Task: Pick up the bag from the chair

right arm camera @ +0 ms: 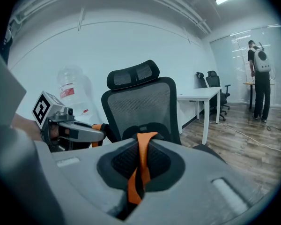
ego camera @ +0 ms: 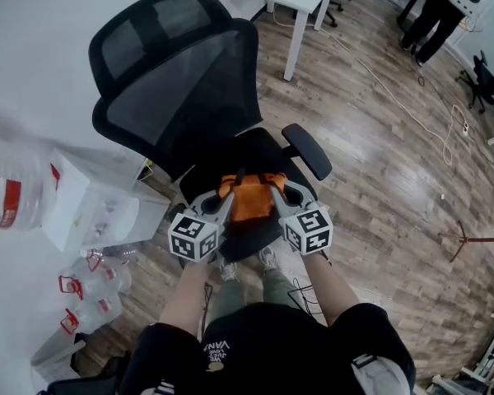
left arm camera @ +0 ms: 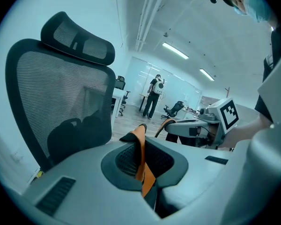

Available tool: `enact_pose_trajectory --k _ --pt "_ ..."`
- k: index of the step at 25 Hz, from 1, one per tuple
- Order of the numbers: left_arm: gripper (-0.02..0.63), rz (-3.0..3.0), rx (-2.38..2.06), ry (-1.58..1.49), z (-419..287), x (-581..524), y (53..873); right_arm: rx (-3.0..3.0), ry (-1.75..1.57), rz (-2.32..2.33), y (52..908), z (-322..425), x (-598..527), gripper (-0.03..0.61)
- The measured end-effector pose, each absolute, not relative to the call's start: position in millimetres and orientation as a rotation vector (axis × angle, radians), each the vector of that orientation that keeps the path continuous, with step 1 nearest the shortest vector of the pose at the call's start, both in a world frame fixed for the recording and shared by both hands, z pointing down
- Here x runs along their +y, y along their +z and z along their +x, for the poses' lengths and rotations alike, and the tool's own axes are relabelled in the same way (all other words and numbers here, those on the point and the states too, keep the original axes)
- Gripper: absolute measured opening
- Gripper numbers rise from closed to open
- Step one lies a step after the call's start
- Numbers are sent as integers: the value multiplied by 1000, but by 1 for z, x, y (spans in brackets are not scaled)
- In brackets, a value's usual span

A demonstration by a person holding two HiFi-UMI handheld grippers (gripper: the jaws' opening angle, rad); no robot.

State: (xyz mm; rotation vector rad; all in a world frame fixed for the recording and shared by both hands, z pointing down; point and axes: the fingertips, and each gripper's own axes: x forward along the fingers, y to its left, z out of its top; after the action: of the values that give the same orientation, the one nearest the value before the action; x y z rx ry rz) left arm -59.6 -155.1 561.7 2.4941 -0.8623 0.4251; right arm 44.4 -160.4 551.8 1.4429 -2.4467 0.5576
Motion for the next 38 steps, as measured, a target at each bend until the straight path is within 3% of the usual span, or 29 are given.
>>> enact_pose_trajectory --k 38 --pt "21 2759 -815 229 -50 -154 409 -2559 341 1615 402 48 -142 11"
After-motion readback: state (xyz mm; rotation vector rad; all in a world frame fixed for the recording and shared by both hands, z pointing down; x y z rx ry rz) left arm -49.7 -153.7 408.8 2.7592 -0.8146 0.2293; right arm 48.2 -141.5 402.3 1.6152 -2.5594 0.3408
